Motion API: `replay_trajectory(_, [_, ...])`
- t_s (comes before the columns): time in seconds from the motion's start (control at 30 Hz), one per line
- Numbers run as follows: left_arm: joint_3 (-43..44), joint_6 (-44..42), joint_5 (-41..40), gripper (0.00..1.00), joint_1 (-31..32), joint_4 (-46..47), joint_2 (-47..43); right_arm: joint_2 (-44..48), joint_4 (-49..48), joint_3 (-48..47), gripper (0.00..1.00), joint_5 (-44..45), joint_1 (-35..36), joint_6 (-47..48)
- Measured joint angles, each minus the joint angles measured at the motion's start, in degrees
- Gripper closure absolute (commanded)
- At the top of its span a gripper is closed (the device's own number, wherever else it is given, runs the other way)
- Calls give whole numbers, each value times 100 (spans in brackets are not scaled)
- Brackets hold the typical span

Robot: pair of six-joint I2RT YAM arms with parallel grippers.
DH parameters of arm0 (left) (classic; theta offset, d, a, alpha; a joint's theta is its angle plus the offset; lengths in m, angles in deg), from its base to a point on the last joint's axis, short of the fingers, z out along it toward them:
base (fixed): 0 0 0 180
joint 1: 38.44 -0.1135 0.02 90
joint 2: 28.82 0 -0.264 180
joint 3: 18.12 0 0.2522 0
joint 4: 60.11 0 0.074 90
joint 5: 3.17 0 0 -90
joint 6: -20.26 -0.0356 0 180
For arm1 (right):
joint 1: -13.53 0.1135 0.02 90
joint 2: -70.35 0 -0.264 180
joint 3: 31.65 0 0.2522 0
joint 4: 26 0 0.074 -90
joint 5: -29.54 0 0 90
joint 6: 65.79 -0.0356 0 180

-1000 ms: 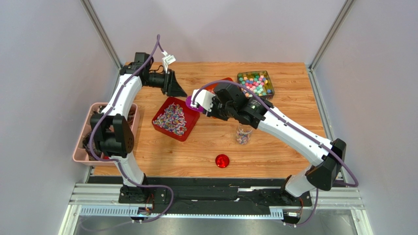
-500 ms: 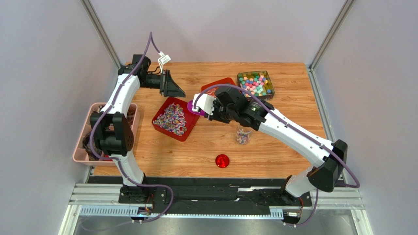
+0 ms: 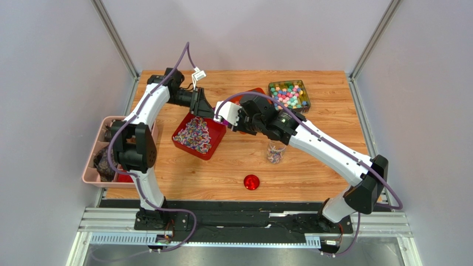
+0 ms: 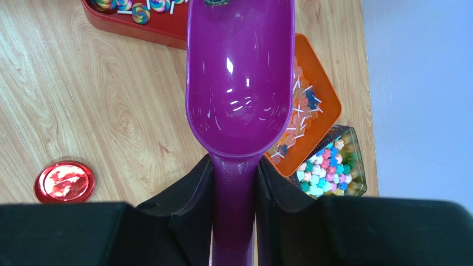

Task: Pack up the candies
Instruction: Adjust the spatula.

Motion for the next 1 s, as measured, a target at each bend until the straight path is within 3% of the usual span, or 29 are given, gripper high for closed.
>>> replay_trajectory(0.13, [4, -85, 7, 55, -2, -63, 2, -7, -48, -20, 100, 15, 0, 0])
replay_trajectory(0.4, [4, -153, 33, 51, -2, -96, 2, -197, -96, -63, 100, 7, 0, -2])
replay_trajectory(0.6, [4, -190, 31, 69, -9, -96, 26, -243, -114, -66, 100, 13, 22, -7])
replay_trajectory(0.8, [4, -219, 46, 98, -15, -76, 68, -271, -57, -168, 100, -11, 52, -33])
replay_trajectory(0.93, [20, -221, 136, 100, -15, -87, 68, -275, -20, -175, 100, 11, 55, -48])
replay_trajectory(0.97, [26, -221, 142, 100, -15, -90, 68, -275, -20, -175, 98, 17, 57, -48])
replay_trajectory(1.0, [33, -223, 142, 100, -15, -94, 68, -275, -20, -175, 90, 22, 61, -48])
